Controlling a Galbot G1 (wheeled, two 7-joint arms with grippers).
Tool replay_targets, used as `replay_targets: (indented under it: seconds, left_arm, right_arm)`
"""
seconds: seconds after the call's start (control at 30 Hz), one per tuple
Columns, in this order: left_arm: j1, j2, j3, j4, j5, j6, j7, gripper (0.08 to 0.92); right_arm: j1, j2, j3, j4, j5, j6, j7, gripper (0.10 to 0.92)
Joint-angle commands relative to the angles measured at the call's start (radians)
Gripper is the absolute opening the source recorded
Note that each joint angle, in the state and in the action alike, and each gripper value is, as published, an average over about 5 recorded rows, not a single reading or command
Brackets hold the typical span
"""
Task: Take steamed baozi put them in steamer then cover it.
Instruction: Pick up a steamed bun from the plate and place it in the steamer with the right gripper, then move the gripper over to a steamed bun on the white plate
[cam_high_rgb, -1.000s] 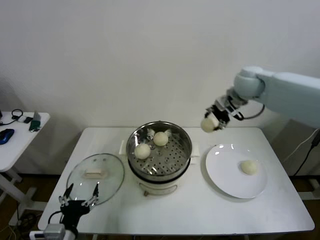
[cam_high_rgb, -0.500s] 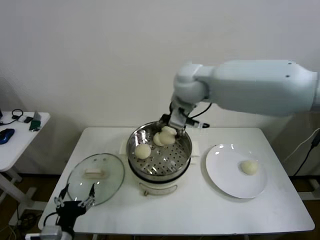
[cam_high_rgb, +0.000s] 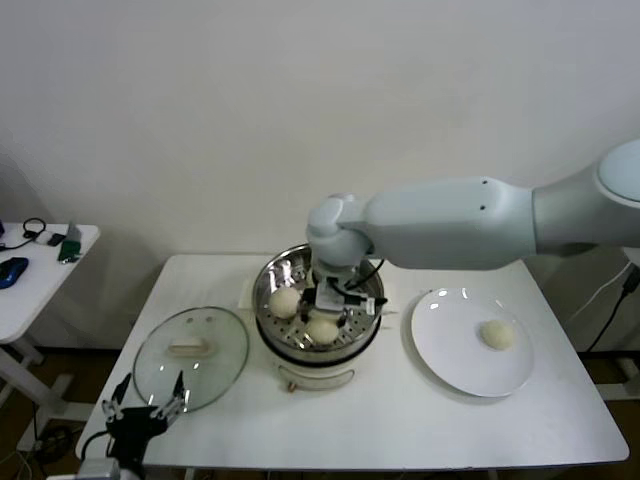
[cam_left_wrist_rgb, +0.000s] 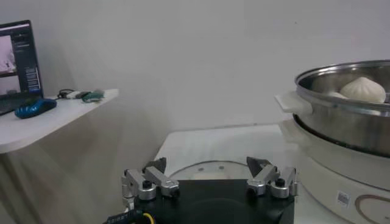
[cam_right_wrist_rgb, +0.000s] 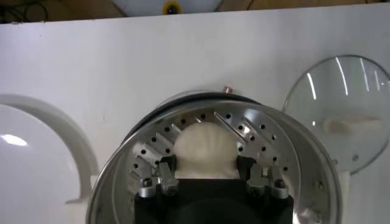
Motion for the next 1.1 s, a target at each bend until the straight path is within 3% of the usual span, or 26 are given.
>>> replay_targets:
  seconds: [0.03, 0.3, 0.43, 0.83, 0.97, 1.1]
  left_arm:
    - [0.006, 0.0, -0.001, -0.001, -0.001, -0.007, -0.002, 0.823]
    - [0.003, 0.005, -0.003, -0.001, -0.003, -0.006, -0.002, 0.823]
    - [0.001, 0.008, -0.005, -0.001, -0.004, -0.005, -0.001, 0.823]
    - [-0.025, 0.017, 0.004, -0.001, -0.011, 0.015, 0.003, 0.823]
    - [-0.032, 0.021, 0.007, 0.0, -0.018, 0.017, 0.006, 0.823]
    - [-0.042, 0.018, 0.01, 0.007, -0.019, 0.018, 0.008, 0.823]
  right_arm:
    - [-0.066, 0.041, -0.01, -0.056, -0.022, 0.008, -0.003, 0.658]
    - [-0.057, 0.032, 0.012, -0.083, 0.005, 0.001, 0.016, 0.794]
    - [0.005, -0.013, 0.019, -0.081, 0.07, -0.011, -0.025, 0.82]
    - [0.263, -0.42, -0.217, -0.22, 0.504, -0.191, -0.144, 0.823]
    - [0.229, -0.544, -0.267, -0.294, 0.504, -0.237, -0.136, 0.823]
    - [0.107, -0.637, -0.22, -0.372, 0.397, -0.228, -0.122, 0.823]
